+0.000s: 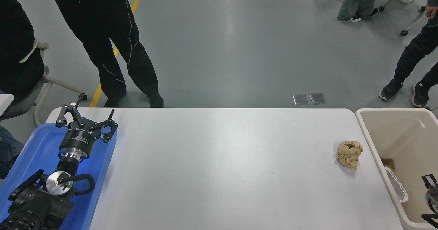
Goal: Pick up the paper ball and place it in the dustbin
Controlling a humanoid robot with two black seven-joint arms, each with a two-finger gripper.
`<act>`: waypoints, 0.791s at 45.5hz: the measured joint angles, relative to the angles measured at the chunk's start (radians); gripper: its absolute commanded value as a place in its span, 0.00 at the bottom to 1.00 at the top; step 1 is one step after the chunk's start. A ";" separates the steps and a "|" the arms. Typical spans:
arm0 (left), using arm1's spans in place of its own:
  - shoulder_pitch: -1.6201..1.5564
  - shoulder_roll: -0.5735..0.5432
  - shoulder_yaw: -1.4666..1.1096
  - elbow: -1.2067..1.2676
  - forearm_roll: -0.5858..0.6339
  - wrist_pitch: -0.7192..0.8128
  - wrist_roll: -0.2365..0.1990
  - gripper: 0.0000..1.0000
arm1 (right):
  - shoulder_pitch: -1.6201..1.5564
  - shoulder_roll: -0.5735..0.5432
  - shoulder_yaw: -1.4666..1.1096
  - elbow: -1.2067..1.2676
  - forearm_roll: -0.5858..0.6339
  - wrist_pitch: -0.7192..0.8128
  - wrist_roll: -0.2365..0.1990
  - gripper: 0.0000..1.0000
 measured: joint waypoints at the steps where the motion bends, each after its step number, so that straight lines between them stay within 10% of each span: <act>1: 0.000 0.000 0.000 0.000 0.000 0.000 0.000 0.99 | 0.000 0.000 0.001 0.000 0.000 0.000 0.000 0.00; 36: 0.000 0.000 0.000 0.000 0.000 0.000 0.000 0.99 | -0.003 0.017 0.033 0.000 -0.005 0.005 0.005 0.00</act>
